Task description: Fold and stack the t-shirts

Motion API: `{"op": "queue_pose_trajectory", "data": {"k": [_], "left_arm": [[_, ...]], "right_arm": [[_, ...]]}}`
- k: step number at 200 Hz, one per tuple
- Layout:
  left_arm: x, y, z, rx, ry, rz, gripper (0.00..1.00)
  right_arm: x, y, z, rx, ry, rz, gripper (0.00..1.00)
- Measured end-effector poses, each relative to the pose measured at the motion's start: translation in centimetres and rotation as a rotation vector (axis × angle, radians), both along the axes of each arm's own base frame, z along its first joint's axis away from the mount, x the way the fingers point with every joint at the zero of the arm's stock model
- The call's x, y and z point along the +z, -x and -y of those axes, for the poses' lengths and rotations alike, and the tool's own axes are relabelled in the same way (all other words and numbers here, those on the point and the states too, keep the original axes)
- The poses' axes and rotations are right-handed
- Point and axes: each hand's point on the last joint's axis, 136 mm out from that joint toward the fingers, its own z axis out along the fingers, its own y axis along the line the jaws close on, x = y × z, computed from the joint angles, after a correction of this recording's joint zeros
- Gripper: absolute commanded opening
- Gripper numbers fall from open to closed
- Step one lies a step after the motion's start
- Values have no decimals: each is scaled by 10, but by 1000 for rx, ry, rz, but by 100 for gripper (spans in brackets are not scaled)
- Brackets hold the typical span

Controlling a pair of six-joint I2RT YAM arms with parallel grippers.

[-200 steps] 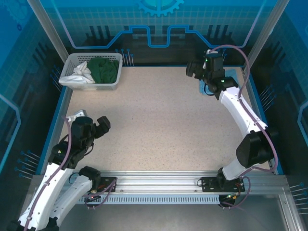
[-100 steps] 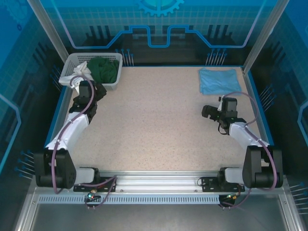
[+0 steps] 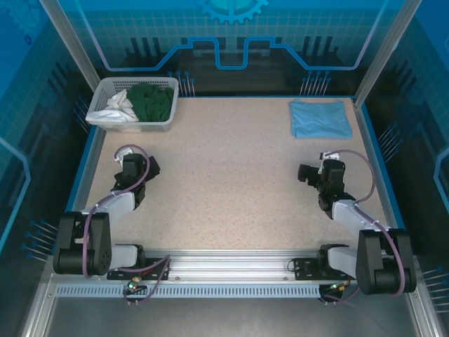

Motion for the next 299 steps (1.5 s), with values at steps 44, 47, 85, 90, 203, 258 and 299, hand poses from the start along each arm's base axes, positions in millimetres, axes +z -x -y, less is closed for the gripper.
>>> {"op": "queue_pose_trajectory", "data": {"k": [44, 47, 85, 90, 203, 258, 299], "left_arm": [[0, -25, 6, -83, -57, 34, 99], [-1, -27, 7, -90, -62, 31, 99], [1, -44, 15, -164, -114, 49, 99], [4, -45, 18, -177, -123, 65, 99], [11, -49, 66, -430, -204, 261, 99], [9, -51, 61, -427, -190, 241, 99], [9, -51, 62, -430, -187, 238, 99]], "right_arm": [[-7, -42, -11, 65, 53, -23, 100], [-6, -46, -13, 75, 62, -17, 100], [6, -62, -33, 162, 139, 69, 100], [5, -62, -35, 171, 144, 77, 100], [11, -56, -45, 252, 197, 230, 100], [13, -60, -38, 231, 172, 219, 100], [11, -59, -38, 230, 169, 213, 100]]}}
